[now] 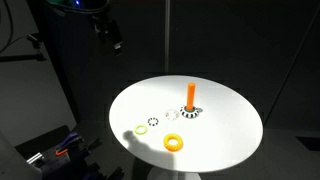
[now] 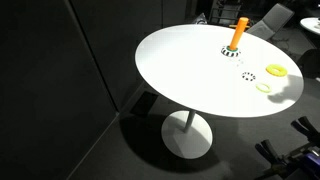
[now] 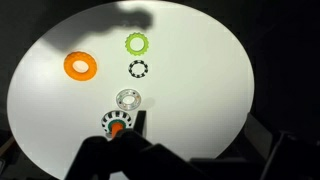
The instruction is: Pick up the green ring from the ring holder and put it on the table
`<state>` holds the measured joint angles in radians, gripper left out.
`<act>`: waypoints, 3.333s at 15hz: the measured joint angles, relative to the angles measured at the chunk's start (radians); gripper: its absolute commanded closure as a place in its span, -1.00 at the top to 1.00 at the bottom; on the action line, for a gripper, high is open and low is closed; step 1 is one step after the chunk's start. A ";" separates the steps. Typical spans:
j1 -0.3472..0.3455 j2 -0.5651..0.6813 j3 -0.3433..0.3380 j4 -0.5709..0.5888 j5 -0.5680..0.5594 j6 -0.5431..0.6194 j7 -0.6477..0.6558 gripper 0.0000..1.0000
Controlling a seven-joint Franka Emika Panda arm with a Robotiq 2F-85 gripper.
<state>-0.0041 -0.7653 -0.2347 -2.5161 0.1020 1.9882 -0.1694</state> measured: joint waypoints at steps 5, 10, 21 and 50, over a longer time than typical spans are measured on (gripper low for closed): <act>0.000 -0.003 0.000 0.002 0.000 0.000 0.000 1.00; -0.009 0.022 0.013 0.001 0.000 0.010 0.014 1.00; -0.037 0.296 0.080 0.109 0.000 0.176 0.147 1.00; -0.074 0.893 0.116 0.390 -0.096 0.506 0.430 1.00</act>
<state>-0.0784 0.1276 -0.1189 -2.1257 0.0058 2.4943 0.2609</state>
